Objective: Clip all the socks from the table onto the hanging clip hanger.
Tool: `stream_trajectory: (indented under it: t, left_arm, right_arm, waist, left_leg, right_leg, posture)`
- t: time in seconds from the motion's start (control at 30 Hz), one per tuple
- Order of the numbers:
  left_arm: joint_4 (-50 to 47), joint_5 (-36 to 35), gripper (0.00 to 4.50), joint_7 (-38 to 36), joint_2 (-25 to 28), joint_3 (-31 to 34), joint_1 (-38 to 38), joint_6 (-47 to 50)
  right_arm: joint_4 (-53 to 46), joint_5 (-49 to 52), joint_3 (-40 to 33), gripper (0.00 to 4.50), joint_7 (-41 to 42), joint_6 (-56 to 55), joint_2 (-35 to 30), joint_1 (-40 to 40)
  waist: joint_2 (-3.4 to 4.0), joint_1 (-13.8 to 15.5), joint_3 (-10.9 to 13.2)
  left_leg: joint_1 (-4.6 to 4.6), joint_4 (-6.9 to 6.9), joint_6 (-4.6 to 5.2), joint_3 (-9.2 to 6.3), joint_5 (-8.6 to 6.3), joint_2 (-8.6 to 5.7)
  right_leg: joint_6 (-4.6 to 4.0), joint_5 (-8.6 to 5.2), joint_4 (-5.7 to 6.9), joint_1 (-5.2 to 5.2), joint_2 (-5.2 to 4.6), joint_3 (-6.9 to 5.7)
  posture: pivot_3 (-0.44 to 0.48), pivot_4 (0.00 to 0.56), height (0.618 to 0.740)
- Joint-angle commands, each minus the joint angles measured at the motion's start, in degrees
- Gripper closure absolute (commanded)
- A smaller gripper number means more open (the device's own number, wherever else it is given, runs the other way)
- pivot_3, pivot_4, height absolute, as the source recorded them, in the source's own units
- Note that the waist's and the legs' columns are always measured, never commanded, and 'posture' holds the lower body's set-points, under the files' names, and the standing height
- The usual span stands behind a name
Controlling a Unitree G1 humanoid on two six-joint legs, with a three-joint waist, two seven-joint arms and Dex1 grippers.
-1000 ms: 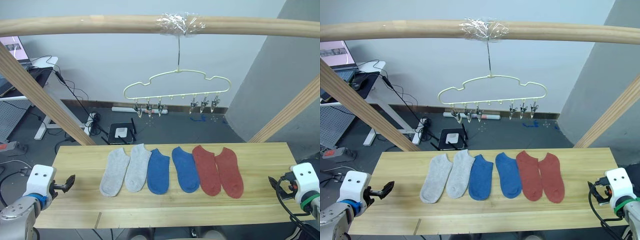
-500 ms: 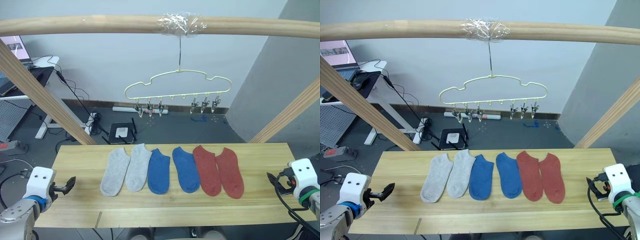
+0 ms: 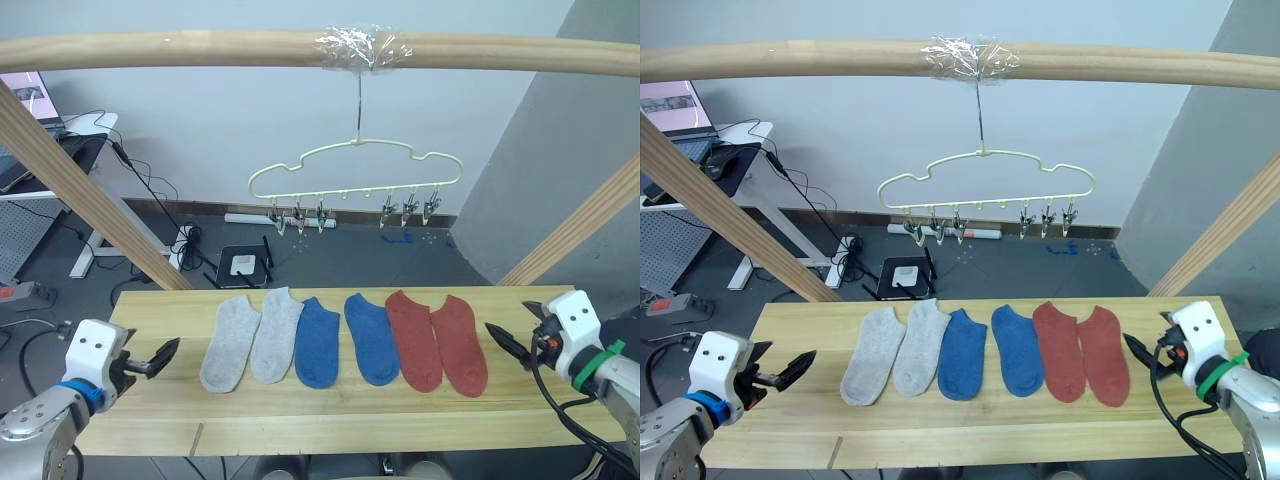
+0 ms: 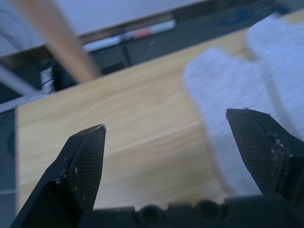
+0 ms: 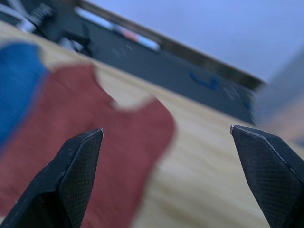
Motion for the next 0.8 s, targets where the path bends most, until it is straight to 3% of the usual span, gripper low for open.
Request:
stream_trajectory:
  t: [0.03,0.3,0.4,0.53,0.67,0.8]
  left_arm:
    - [-8.7,-4.2,0.02,3.3,-1.0,0.6,-3.0,4.6]
    - [-19.9,-6.3,0.02,12.0,-7.3,-6.3,-11.0,11.1]
    - [-22.6,-5.5,0.56,13.8,-9.1,-9.0,-12.3,10.5]
    - [-25.7,-3.7,1.70,17.6,-12.0,-13.3,-13.5,10.6]
    - [-26.9,-2.2,1.70,21.5,-16.4,-15.9,-14.3,8.6]
    - [-26.6,1.1,1.70,21.8,-16.3,-17.6,-14.8,6.1]
  right_arm:
    - [-5.8,4.5,2.0,0.00,1.8,2.3,-0.8,-4.2]
    - [-8.5,8.3,7.8,0.00,0.8,5.2,0.4,-15.3]
    - [-8.2,7.9,9.1,0.00,0.4,4.8,0.5,-17.3]
    - [-8.1,4.7,11.4,0.00,-1.0,1.8,1.2,-18.3]
    - [-7.9,3.5,12.8,0.00,-1.3,-1.5,3.2,-18.8]
    - [-7.5,7.3,13.0,0.00,1.6,-0.8,3.3,-20.5]
  waist:
    - [0.00,0.0,0.0]
    - [-0.05,0.1,0.0]
    - [-0.05,0.1,0.0]
    - [-0.06,0.1,0.0]
    - [-0.07,0.1,-0.1]
    - [-0.11,0.1,-0.1]
  left_leg:
    - [-0.01,0.01,0.00,-0.01,0.00,0.00]
    - [-0.07,0.12,-0.09,-0.02,0.06,-0.02]
    - [-0.19,0.15,-0.20,-0.02,0.12,-0.02]
    - [-0.38,0.50,-0.27,-0.04,0.16,-0.04]
    - [-0.42,0.75,-0.27,-0.05,0.16,-0.07]
    - [-0.41,0.85,-0.25,-0.02,0.16,-0.08]
  right_leg:
    - [0.00,0.00,0.00,0.01,0.00,-0.01]
    - [0.01,0.01,-0.04,0.00,0.02,-0.04]
    - [0.01,0.01,-0.04,-0.09,0.02,-0.06]
    - [0.02,0.02,-0.01,-0.13,0.02,-0.06]
    - [0.13,0.10,0.05,-0.09,0.02,-0.04]
    - [0.15,0.29,0.04,-0.09,0.05,0.02]
  posture:
    - [-0.008,0.194,0.740]
    - [-0.005,0.182,0.740]
    - [-0.007,0.176,0.740]
    - [-0.013,0.167,0.740]
    - [-0.014,0.162,0.740]
    - [-0.014,0.154,0.740]
